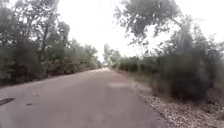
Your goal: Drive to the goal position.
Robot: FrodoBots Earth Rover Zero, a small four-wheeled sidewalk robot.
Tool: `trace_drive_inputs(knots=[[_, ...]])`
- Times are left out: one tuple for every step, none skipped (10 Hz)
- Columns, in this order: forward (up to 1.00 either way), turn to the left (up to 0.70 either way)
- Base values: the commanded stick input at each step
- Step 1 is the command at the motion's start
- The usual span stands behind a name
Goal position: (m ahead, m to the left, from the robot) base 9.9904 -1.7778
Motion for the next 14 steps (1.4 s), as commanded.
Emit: trace_drive_inputs(knots=[[0.85,0.0],[0.85,0.0],[0.85,0.0],[0.85,0.0],[0.85,0.0],[0.85,0.0],[0.85,0.0],[0.85,0.0],[0.85,0.0],[0.85,0.0],[0.85,0.0],[0.85,0.0],[0.85,0.0],[0.85,0.0]])
